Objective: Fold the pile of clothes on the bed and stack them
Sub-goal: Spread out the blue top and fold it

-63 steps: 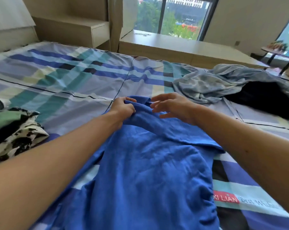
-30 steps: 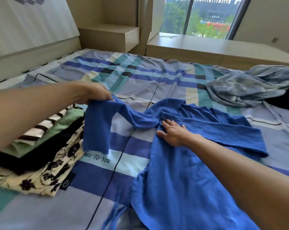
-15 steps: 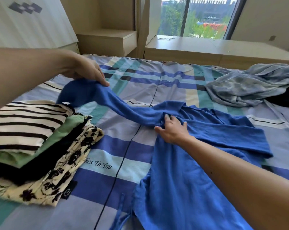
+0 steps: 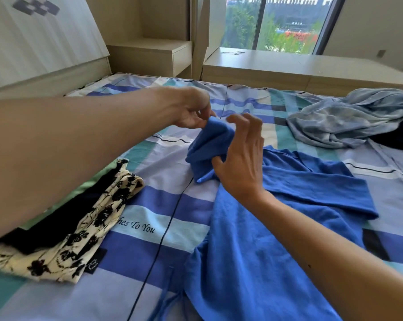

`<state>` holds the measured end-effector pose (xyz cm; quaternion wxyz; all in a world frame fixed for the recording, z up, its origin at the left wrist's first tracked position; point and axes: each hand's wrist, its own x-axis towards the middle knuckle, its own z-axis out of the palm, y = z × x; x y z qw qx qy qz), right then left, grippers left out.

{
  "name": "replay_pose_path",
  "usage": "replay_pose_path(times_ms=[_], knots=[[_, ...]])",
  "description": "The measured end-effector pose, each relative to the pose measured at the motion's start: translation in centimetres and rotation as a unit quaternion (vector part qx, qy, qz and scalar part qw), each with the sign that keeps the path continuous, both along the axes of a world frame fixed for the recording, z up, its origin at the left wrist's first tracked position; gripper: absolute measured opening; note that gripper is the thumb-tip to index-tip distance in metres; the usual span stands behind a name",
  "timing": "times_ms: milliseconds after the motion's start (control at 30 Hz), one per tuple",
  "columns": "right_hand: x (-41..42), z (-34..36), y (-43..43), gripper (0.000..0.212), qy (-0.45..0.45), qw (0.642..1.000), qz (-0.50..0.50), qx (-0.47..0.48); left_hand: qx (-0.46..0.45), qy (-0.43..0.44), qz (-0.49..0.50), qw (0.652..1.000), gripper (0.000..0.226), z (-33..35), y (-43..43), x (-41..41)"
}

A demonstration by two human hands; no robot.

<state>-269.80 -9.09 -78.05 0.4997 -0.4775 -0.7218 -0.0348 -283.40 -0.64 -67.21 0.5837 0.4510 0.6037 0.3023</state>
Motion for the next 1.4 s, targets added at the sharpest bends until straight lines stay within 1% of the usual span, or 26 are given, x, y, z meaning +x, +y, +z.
replay_pose_path(times_ms=[67, 100, 133, 167, 200, 233, 300, 367, 433, 467, 500, 533, 567, 633, 667, 733, 867, 933, 1000, 1067, 1100, 1133, 1200, 1267, 1333, 1400], knots=[[1.6, 0.4, 0.4, 0.055, -0.119, 0.992, -0.009, 0.043, 0.002, -0.026, -0.009, 1.000, 0.050, -0.4, -0.4, 1.2], [2.2, 0.7, 0.6, 0.042, -0.134, 0.989, -0.011, 0.054, 0.007, -0.044, -0.018, 0.999, 0.046, -0.6, -0.7, 1.9], [3.0, 1.0, 1.0, 0.028, -0.121, 0.991, -0.007, 0.058, 0.014, -0.062, -0.027, 0.998, 0.041, -0.6, -0.9, 2.6], [3.6, 1.3, 1.3, 0.016, -0.075, 0.996, 0.003, 0.052, 0.017, -0.089, -0.034, 0.995, 0.036, -0.6, -1.1, 3.2], [4.2, 1.9, 1.4, 0.007, 0.003, 0.999, 0.017, 0.034, 0.024, -0.105, -0.036, 0.994, 0.031, -0.5, -1.3, 3.8], [5.0, 2.5, 1.5, 0.009, 0.099, 0.995, 0.026, 0.004, 0.046, -0.100, -0.032, 0.993, 0.028, -0.4, -1.4, 4.4], [7.3, 3.3, 1.6, 0.025, 0.275, 0.960, 0.023, -0.053, 0.125, -0.018, -0.029, 0.992, 0.027, -1.1, -1.4, 5.6], [10.8, 2.8, 1.7, 0.028, 0.377, 0.922, -0.011, -0.086, 0.191, 0.134, -0.078, 0.969, 0.030, -3.1, -1.1, 6.7], [14.8, 1.4, 1.6, 0.023, 0.433, 0.892, -0.064, -0.115, 0.235, 0.291, -0.153, 0.915, 0.035, -6.4, -0.8, 7.6], [16.6, 0.1, 1.9, 0.028, 0.455, 0.875, -0.092, -0.138, 0.241, 0.352, -0.185, 0.885, 0.039, -8.3, -0.7, 7.5], [18.3, -0.8, 1.8, 0.041, 0.478, 0.854, -0.116, -0.168, 0.238, 0.400, -0.211, 0.859, 0.045, -10.1, -0.8, 7.8], [20.1, -1.9, 1.7, 0.054, 0.490, 0.836, -0.139, -0.207, 0.234, 0.434, -0.227, 0.840, 0.049, -11.7, -0.9, 7.9], [21.6, -2.7, 1.4, 0.060, 0.502, 0.812, -0.154, -0.255, 0.237, 0.454, -0.238, 0.826, 0.052, -13.0, -0.9, 8.1], [24.3, -4.1, 0.9, 0.058, 0.512, 0.760, -0.156, -0.369, 0.253, 0.466, -0.231, 0.816, 0.053, -15.0, -0.6, 8.2], [25.3, -4.5, 0.8, 0.058, 0.512, 0.743, -0.149, -0.404, 0.264, 0.475, -0.220, 0.810, 0.052, -15.4, -0.2, 8.3], [27.2, -4.8, 1.1, 0.047, 0.505, 0.738, -0.150, -0.423, 0.286, 0.509, -0.203, 0.786, 0.049, -15.7, 0.8, 8.2], [28.9, -3.6, 1.8, 0.020, 0.445, 0.789, -0.151, -0.396, 0.284, 0.582, -0.237, 0.724, 0.028, -14.5, 2.4, 7.9], [29.3, -3.0, 1.6, 0.013, 0.382, 0.825, -0.163, -0.384, 0.287, 0.611, -0.250, 0.695, 0.021, -13.7, 3.0, 7.5], [30.1, -3.1, 1.6, 0.020, 0.236, 0.850, -0.211, -0.421, 0.292, 0.630, -0.254, 0.673, 0.022, -13.3, 3.7, 7.3], [30.8, -3.6, 1.8, 0.036, 0.059, 0.845, -0.261, -0.463, 0.288, 0.661, -0.259, 0.643, 0.031, -13.1, 4.4, 7.6], [30.9, -3.8, 2.3, 0.048, 0.001, 0.845, -0.278, -0.457, 0.286, 0.675, -0.260, 0.628, 0.039, -13.2, 4.7, 7.9], [31.0, -3.7, 2.9, 0.059, -0.031, 0.854, -0.283, -0.435, 0.287, 0.679, -0.261, 0.624, 0.048, -13.4, 5.1, 8.3], [30.7, -3.2, 4.6, 0.080, -0.072, 0.889, -0.245, -0.381, 0.288, 0.653, -0.267, 0.647, 0.068, -13.8, 5.9, 9.4], [30.1, -2.4, 6.5, 0.104, -0.112, 0.894, -0.184, -0.394, 0.268, 0.617, -0.280, 0.685, 0.094, -14.2, 6.7, 10.3], [29.7, -2.1, 8.1, 0.127, -0.171, 0.861, -0.133, -0.460, 0.236, 0.579, -0.301, 0.720, 0.122, -14.4, 7.4, 11.0], [29.4, -2.4, 9.0, 0.139, -0.220, 0.811, -0.125, -0.527, 0.205, 0.550, -0.313, 0.747, 0.137, -14.8, 7.9, 11.4]])
